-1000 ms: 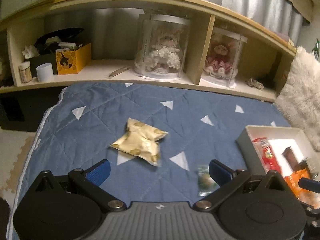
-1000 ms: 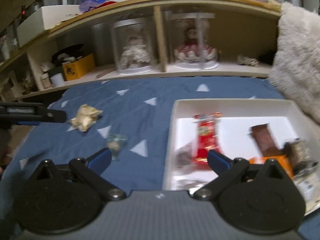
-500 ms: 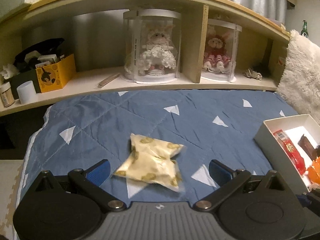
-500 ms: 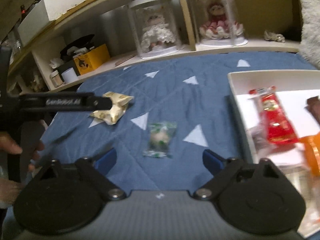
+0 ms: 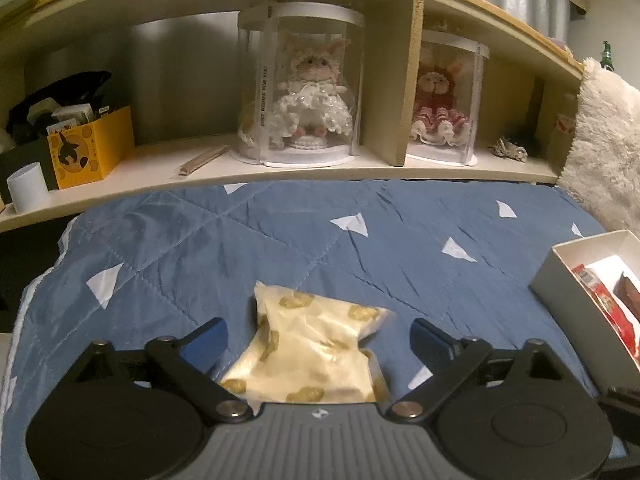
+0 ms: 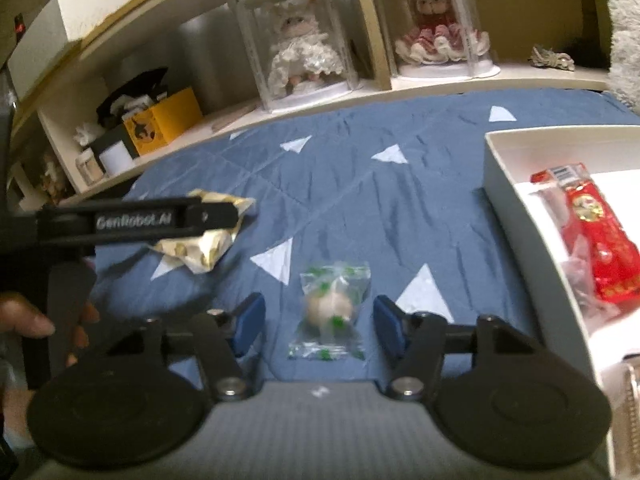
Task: Organize snacks
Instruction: 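Grasp the cream pillow bag with the left tool while the right grasps the clear candy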
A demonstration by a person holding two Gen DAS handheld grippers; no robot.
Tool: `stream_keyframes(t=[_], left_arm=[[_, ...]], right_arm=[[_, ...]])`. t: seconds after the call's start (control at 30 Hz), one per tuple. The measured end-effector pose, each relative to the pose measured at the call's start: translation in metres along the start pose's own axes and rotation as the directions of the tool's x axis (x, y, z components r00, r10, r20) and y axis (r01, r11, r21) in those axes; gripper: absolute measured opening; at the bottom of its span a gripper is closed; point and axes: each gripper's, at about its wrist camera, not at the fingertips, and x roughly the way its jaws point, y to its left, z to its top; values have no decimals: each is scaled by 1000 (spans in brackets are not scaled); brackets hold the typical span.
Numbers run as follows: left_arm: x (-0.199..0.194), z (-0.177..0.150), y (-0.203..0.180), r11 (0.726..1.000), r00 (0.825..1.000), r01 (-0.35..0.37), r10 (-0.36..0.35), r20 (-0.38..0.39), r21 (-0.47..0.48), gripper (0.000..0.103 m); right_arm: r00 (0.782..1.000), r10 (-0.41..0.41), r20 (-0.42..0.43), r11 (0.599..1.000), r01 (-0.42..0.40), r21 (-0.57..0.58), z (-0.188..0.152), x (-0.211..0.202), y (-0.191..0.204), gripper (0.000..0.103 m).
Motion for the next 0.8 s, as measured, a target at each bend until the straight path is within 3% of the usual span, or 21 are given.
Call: stream_keyframes(t=[0.17, 0.27, 0.47, 0.8], left_arm=[[14, -3, 1, 1000, 999, 8, -8, -39, 11, 93], [20, -7, 0, 999, 998, -25, 26, -53, 26, 83], [14, -9, 2, 998, 996, -66, 67, -52, 13, 67], [-10, -15, 4, 994, 990, -89, 82, -112, -64, 60]], right_arm=[[1000, 3, 0, 999, -3, -51, -3, 2, 0, 50], [1000, 15, -11, 999, -16, -52, -1, 3, -3, 40], [999, 43, -23, 998, -44, -46, -1, 2, -9, 38], [999, 47, -21, 996, -49, -80, 0, -8, -6, 36]])
